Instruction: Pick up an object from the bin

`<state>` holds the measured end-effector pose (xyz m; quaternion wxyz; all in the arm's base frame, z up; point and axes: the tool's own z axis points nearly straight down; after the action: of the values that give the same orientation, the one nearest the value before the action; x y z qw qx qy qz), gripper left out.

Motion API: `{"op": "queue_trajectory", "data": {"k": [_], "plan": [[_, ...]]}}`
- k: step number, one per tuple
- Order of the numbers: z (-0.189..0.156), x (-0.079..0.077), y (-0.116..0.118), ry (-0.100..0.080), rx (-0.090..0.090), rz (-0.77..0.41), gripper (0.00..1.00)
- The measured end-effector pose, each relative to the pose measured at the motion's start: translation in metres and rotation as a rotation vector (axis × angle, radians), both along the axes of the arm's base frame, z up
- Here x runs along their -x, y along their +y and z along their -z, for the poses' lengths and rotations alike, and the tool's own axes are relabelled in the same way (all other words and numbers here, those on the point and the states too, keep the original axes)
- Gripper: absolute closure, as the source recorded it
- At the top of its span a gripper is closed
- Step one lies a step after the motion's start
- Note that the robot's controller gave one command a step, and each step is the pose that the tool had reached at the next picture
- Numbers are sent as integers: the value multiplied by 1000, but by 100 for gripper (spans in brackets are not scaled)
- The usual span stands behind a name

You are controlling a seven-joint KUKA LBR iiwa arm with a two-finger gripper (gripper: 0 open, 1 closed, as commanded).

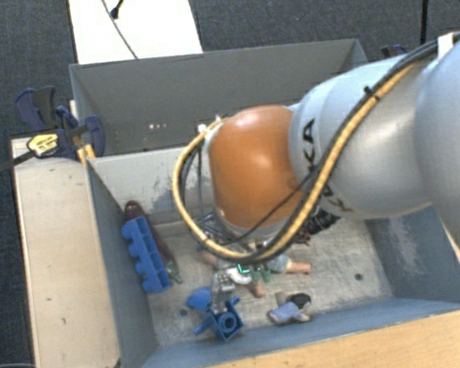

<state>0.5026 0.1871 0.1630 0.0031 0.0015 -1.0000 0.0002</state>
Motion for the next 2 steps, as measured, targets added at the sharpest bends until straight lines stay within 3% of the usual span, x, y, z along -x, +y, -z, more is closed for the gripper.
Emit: {"op": "queue_trajectory", "data": {"k": [1,2], "plan": [[-4,-2,-1,-8,-2,5,0],[64,4,-32,-17,-15,-303,100]]}}
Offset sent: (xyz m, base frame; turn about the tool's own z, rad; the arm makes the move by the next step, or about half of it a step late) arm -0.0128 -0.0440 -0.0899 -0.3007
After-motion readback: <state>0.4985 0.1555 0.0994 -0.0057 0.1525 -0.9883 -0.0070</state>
